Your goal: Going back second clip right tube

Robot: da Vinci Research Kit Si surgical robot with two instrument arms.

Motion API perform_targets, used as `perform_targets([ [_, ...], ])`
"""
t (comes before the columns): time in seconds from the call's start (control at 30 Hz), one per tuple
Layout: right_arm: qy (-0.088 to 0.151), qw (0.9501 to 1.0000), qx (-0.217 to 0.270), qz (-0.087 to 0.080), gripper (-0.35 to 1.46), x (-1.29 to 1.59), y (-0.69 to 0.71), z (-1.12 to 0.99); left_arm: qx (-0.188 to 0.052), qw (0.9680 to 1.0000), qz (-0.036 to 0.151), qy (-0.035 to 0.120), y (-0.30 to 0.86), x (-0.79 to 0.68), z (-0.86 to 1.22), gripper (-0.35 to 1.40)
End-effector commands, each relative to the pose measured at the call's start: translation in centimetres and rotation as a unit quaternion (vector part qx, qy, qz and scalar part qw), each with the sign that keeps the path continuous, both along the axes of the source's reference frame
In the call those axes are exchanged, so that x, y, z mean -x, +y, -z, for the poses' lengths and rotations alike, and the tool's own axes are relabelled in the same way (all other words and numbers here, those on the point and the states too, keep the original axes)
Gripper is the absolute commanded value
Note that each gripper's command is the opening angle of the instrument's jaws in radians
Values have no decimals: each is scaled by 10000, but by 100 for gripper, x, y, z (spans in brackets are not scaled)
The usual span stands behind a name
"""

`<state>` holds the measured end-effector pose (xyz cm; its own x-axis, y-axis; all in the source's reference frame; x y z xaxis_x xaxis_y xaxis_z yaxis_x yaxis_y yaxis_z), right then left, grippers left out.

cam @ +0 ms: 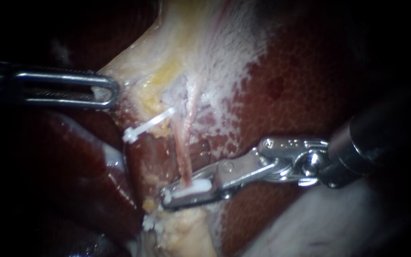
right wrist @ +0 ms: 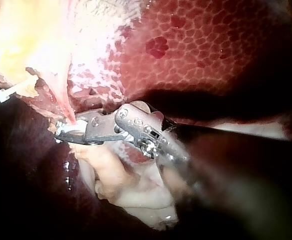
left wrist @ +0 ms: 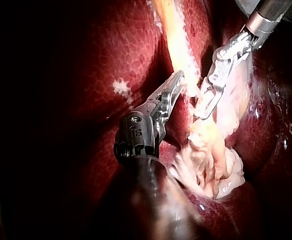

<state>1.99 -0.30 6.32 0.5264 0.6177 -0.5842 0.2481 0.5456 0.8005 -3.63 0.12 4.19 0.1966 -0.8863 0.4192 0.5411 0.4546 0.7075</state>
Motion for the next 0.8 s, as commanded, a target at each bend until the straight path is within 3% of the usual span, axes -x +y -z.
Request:
perform_targets([
  [0.03,2,10000,0,3,-35,0,0,0,2,10000,4,3,0,0,0,-35],
  [0.33,-13,10000,-19,-2,-35,1,-2,3,2,10000,4,3,0,0,0,-35],
  [0.57,126,9990,385,-190,11,3,-3,4,3,10000,2,2,0,-1,0,-35],
  [0.8,326,9906,1198,-575,41,5,5,7,3,10000,2,2,0,-1,0,-35],
])
